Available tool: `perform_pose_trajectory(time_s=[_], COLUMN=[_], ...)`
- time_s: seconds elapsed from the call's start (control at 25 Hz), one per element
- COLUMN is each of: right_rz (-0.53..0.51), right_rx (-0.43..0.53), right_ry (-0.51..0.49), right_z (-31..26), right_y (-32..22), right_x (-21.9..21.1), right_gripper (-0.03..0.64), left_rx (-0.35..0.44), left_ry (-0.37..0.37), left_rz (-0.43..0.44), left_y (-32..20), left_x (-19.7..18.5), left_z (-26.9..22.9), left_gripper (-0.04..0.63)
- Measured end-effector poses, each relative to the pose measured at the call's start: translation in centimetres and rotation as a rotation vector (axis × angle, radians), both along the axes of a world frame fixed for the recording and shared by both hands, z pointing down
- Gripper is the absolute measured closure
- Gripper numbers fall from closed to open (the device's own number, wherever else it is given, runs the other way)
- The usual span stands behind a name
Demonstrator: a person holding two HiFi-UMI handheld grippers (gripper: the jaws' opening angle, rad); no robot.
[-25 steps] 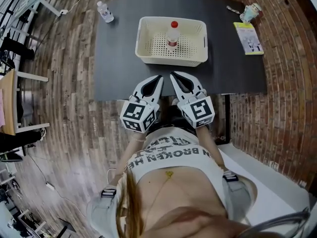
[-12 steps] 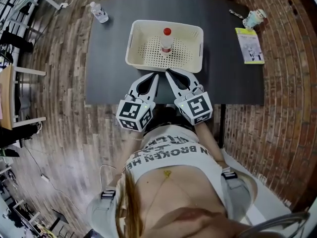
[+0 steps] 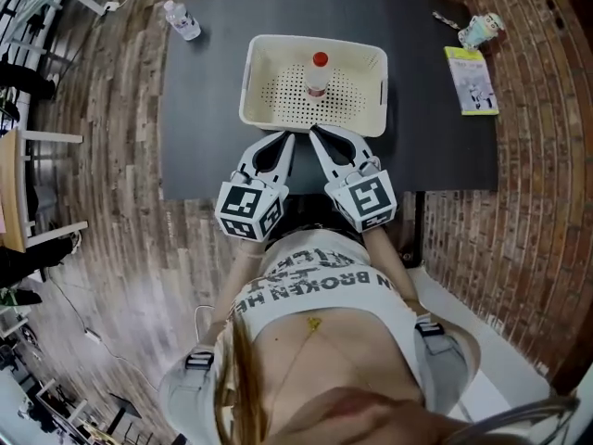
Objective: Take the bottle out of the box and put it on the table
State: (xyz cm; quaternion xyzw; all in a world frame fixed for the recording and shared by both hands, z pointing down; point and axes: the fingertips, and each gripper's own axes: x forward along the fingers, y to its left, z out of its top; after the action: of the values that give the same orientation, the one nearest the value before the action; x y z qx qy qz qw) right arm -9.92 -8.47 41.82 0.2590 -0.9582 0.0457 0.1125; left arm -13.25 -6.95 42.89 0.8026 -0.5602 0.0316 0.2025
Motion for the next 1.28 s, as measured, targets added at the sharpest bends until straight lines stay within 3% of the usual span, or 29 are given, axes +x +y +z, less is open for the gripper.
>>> perform_pose_trajectory(time_s=[0.64, 0.88, 1.28], right_rz=[0.270, 0.278, 0.190], right_rx=[0.030, 0.034, 0.029], right_ry=[0.046, 0.054, 0.068], right_z=[0.8, 1.1, 0.9], right_y=[-2.2, -3.4, -6.1], right_x=[-2.6, -2.5, -0.9], right_gripper=[0.607, 0.607, 0.607], left_rx=[0.018, 0.023, 0.011], left_ry=[0.010, 0.006, 0.009], left_rz=[0.232, 0.220, 0.107], left_y=[-1.7, -2.3, -5.0], left_x=[-4.6, -4.9, -3.5], left_z=[0.8, 0.8, 0.4], left_gripper=[0.591, 0.591, 0.591])
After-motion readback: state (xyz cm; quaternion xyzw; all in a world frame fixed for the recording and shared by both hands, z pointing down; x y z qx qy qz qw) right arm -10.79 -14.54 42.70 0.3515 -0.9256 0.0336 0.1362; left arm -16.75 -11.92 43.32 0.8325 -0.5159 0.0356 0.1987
